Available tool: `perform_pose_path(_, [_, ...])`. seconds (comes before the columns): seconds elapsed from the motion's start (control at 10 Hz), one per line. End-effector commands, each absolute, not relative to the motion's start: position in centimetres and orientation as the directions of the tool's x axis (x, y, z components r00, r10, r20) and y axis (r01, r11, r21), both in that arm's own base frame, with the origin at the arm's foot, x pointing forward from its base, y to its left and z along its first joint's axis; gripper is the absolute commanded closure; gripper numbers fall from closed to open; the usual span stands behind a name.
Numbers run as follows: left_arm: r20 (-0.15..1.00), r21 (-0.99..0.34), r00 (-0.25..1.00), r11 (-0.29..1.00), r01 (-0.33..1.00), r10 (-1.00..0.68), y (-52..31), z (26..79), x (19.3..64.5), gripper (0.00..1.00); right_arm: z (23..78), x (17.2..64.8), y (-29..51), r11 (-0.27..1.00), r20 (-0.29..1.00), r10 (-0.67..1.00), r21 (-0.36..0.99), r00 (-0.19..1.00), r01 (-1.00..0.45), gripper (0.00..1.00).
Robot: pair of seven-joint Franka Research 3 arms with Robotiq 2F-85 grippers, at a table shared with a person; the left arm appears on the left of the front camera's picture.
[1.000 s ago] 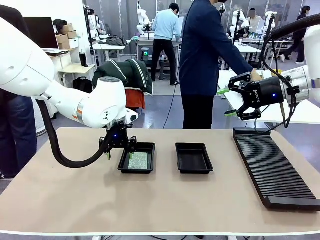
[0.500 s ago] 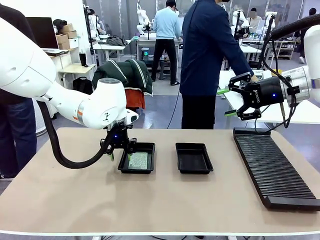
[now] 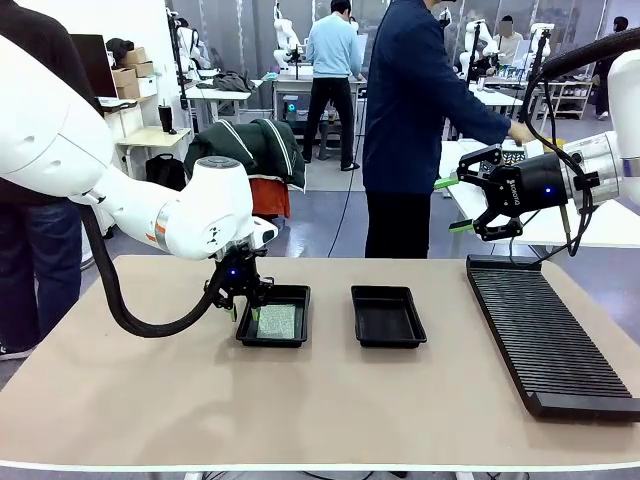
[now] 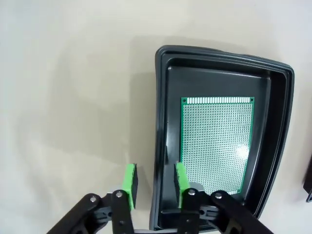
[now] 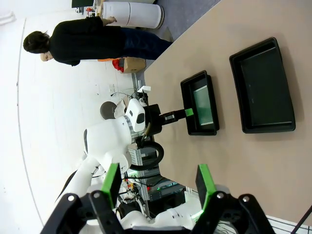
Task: Inspect and transfer BCBs to ESD trays.
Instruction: Pick up the ESD tray and place it on the left side of the table.
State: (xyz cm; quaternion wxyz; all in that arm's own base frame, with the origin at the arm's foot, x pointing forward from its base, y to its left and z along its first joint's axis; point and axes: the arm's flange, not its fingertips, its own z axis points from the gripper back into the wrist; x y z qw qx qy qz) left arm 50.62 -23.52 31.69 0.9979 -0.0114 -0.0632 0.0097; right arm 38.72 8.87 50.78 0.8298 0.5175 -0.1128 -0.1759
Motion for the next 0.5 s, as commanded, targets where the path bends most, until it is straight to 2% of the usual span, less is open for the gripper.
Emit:
perform_pose_path(0.0, [0.154, -0.023, 0.988, 0.999, -0.028, 0.032, -23.82, 30.88, 50.64, 0.69, 50.5, 38.69, 8.82, 0.434, -0.01, -0.403, 0.878, 0.915, 0.2, 0.18])
perform_pose_path(0.1, [0.155, -0.026, 0.987, 0.999, -0.03, 0.033, -23.8, 30.91, 50.68, 0.66, 50.31, 38.62, 9.07, 0.467, -0.029, -0.403, 0.853, 0.915, 0.233, 0.18])
perform_pose_path(0.2, [0.158, -0.026, 0.987, 0.999, -0.031, 0.035, -23.82, 30.91, 50.7, 0.8, 50.18, 38.54, 9.01, 0.483, -0.039, -0.401, 0.84, 0.915, 0.247, 0.18])
perform_pose_path(0.3, [0.16, -0.03, 0.987, 0.999, -0.03, 0.034, -23.95, 30.94, 50.71, 0.73, 50.21, 38.52, 9.13, 0.5, -0.04, -0.404, 0.827, 0.914, 0.258, 0.18])
perform_pose_path(0.4, [0.166, -0.032, 0.986, 0.999, -0.027, 0.032, -24.0, 31.11, 50.75, 0.91, 50.35, 38.59, 9.35, 0.493, -0.035, -0.403, 0.834, 0.914, 0.25, 0.18])
